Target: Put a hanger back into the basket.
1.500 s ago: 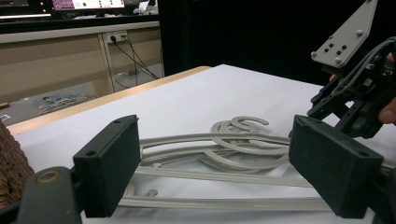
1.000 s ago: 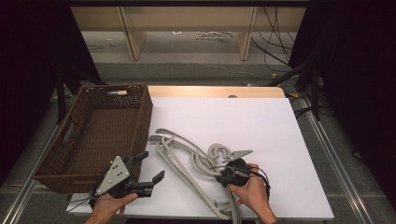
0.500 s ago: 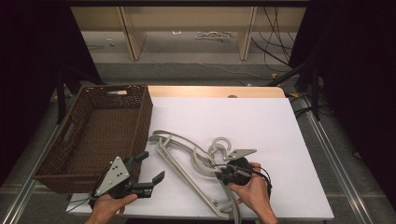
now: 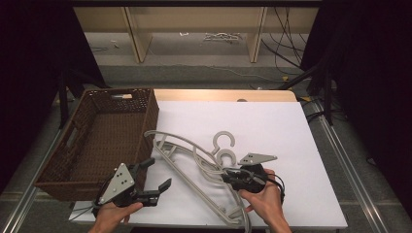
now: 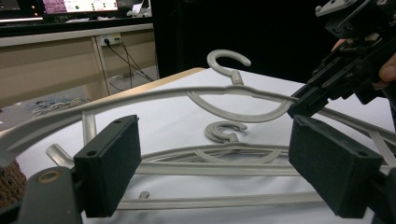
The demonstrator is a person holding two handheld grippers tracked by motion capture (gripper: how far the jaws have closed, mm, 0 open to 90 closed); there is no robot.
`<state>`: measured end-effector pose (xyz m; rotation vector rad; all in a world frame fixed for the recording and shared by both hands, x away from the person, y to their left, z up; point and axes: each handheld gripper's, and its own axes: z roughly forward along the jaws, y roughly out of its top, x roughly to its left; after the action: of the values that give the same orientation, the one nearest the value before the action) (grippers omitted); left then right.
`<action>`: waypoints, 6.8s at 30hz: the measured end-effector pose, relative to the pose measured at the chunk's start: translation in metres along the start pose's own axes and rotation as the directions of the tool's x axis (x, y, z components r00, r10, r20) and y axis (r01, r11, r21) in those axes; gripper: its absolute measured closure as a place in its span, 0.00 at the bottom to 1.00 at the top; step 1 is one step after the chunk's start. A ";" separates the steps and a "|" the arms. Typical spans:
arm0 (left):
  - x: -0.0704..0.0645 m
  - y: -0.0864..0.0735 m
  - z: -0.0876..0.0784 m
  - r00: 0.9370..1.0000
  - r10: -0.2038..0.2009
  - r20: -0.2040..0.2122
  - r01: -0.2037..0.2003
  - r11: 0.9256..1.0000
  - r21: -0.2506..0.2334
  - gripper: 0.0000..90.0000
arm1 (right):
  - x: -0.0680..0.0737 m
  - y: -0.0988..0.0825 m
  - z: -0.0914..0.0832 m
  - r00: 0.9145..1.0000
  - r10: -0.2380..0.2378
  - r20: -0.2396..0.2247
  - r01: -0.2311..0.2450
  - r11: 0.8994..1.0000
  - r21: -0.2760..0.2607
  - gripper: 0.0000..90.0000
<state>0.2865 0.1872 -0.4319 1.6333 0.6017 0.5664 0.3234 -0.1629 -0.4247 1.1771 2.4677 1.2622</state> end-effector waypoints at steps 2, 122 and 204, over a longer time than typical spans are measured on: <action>0.000 0.000 -0.001 1.000 0.000 -0.003 0.000 1.000 0.006 0.19 | 0.001 0.001 -0.001 1.000 -0.005 -0.001 0.005 1.000 -0.015 0.90; 0.011 0.101 0.056 0.938 0.198 0.284 -0.304 0.864 0.401 0.91 | 0.005 -0.013 -0.098 0.994 -0.093 0.064 0.110 0.928 -0.357 0.29; 0.252 0.046 -0.081 0.916 0.034 -0.400 0.138 0.908 0.395 0.91 | -0.014 -0.055 -0.054 0.998 -0.020 0.052 0.030 0.980 -0.195 0.24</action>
<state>0.4234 0.4099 -0.3682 1.9057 1.1311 0.7798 0.2774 -0.2258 -0.4331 1.1101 2.2550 1.4127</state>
